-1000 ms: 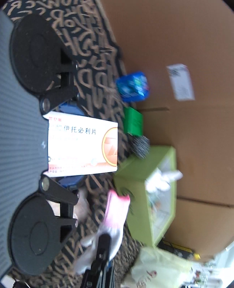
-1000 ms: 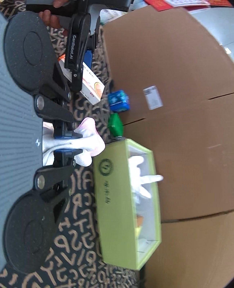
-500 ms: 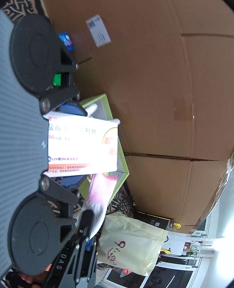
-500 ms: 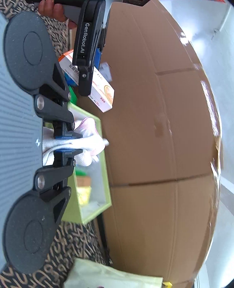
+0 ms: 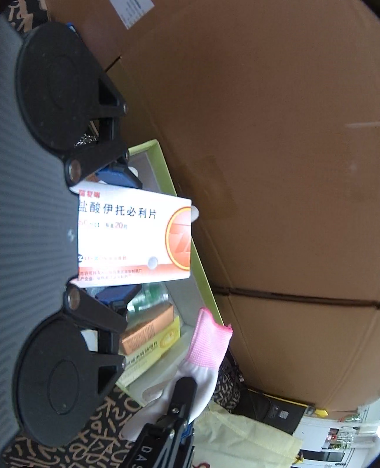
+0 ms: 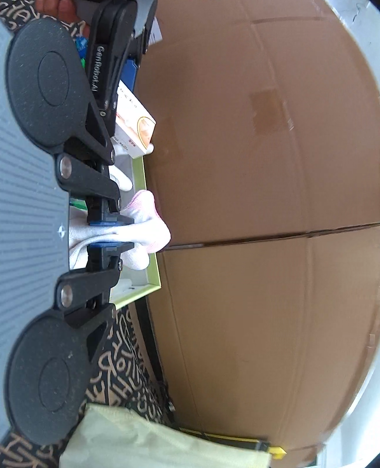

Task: Organize objects
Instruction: 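Carry the glove and medicine box into the lime-green box and release, then withdraw both open tools from the lime-green box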

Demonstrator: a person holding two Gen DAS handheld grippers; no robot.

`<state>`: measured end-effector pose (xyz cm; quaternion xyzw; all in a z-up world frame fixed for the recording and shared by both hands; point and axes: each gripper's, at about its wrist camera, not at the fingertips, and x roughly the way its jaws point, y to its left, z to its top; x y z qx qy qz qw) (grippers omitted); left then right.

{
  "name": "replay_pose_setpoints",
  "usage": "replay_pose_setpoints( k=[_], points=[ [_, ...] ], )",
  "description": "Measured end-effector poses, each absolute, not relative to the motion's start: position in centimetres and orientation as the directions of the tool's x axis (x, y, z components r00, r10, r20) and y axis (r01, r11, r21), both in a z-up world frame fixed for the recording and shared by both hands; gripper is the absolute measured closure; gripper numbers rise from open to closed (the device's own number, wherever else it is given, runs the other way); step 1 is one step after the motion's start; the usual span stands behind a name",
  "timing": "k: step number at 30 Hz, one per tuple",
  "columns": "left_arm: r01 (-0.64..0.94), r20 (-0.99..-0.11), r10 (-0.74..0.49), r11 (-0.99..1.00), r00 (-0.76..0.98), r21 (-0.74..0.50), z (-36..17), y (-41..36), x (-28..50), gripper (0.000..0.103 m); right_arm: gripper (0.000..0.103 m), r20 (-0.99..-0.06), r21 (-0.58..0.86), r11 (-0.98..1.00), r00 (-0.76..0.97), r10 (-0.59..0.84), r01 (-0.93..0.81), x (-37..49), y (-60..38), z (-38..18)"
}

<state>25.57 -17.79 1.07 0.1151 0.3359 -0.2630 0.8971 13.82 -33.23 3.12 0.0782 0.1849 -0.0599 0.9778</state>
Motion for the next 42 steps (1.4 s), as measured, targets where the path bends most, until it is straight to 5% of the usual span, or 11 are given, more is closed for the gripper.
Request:
replay_pose_setpoints(
  k=[4, 6, 8, 10, 12, 24, 42],
  points=[
    [0.540, -0.675, -0.375, 0.840, 0.635, 0.042, -1.1, -18.5, 27.0, 0.034, 0.091, -0.446, 0.139, 0.981, 0.893, -0.060, 0.135, 17.0, -33.6, 0.5],
    [0.536, -0.668, -0.363, 0.842, 0.650, 0.064, -1.9, -18.6, 27.1, 0.013, 0.089, -0.520, 0.099, 0.987, 0.852, -0.054, 0.123, 18.5, -33.5, -1.4],
    [0.536, -0.649, -0.370, 0.842, 0.665, 0.069, -2.4, -18.6, 26.7, 0.009, 0.076, -0.527, 0.030, 0.991, 0.845, -0.092, 0.127, 18.8, -33.0, -2.1],
    [0.542, -0.639, -0.385, 0.838, 0.666, 0.059, -2.4, -18.5, 26.3, 0.004, 0.041, -0.502, 0.001, 0.988, 0.855, -0.133, 0.155, 18.3, -32.9, -1.8],
    [0.535, -0.628, -0.393, 0.843, 0.672, 0.045, -1.9, -18.2, 25.7, 0.001, 0.030, -0.471, 0.018, 0.984, 0.870, -0.147, 0.175, 17.4, -33.2, -1.3],
    [0.408, -0.594, -0.318, 0.913, 0.739, 0.020, 2.2, -11.8, 17.3, 0.000, 0.018, -0.344, 0.152, 0.966, 0.928, -0.145, 0.207, 6.8, -30.3, 2.6],
    [0.220, -0.614, -0.170, 0.975, 0.770, 0.005, -1.5, -2.1, 9.2, 0.000, 0.016, -0.495, 0.207, 0.978, 0.862, 0.106, -0.002, 0.1, -17.9, -3.8]
  ],
)
